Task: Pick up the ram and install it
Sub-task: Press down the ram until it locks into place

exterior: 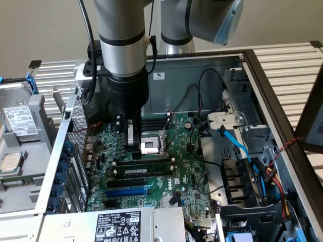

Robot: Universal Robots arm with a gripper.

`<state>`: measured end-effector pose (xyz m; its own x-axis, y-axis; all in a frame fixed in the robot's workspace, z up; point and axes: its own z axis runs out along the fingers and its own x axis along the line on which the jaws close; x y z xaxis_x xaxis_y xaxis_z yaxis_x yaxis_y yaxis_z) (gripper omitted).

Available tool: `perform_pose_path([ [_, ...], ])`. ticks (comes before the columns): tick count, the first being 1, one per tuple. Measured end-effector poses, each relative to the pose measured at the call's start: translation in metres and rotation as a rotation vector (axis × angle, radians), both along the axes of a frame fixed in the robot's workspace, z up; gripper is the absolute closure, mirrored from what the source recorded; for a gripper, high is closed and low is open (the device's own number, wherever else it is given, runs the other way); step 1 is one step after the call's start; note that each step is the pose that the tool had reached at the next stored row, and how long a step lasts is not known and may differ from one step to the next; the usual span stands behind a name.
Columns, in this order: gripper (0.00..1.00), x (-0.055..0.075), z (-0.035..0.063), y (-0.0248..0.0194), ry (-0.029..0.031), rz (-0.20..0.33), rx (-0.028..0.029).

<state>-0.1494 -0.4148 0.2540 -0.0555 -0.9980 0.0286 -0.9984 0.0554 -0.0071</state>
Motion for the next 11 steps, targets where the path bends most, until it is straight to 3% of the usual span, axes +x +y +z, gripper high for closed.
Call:
perform_pose_path([
  [3, 0.9, 0.009, 0.003, -0.0016, 0.0041, 0.0, 0.0013],
  [7, 0.9, 0.019, 0.0034, -0.0058, 0.0179, 0.0, 0.0016],
  [11, 0.9, 0.019, 0.0034, -0.0066, 0.0189, 0.0, 0.0038],
])
